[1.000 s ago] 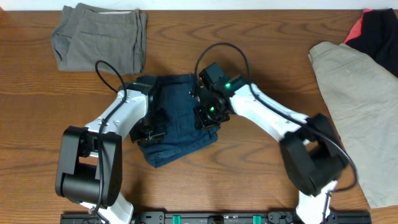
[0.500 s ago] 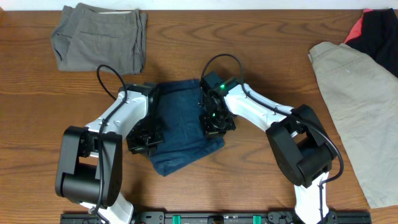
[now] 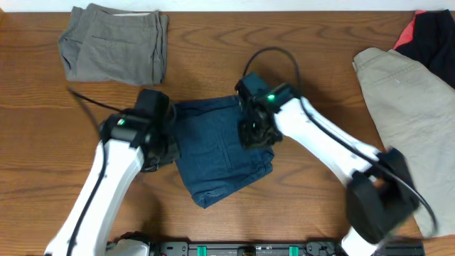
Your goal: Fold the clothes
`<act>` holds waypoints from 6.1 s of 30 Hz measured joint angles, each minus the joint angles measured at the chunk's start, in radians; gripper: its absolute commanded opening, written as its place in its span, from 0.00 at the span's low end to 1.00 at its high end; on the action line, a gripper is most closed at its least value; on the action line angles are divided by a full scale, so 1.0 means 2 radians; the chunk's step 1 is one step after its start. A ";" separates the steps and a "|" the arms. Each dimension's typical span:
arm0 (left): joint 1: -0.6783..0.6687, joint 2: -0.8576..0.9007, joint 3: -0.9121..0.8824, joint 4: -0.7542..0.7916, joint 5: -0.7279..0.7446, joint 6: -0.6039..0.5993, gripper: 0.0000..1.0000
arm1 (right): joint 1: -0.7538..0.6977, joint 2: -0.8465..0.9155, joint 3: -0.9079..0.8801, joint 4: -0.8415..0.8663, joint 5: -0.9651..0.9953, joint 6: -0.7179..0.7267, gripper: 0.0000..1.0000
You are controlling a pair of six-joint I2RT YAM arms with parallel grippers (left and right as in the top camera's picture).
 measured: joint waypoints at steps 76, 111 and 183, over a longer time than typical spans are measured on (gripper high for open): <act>0.035 0.035 -0.178 0.191 0.140 -0.014 0.98 | -0.359 -0.071 0.020 0.033 0.074 -0.057 0.99; 0.035 0.038 -0.095 0.175 0.130 0.103 0.06 | -0.359 -0.071 0.020 0.033 0.075 -0.057 0.99; 0.209 0.343 0.163 0.627 -0.126 0.303 0.14 | -0.359 -0.071 0.020 0.033 0.075 -0.057 0.99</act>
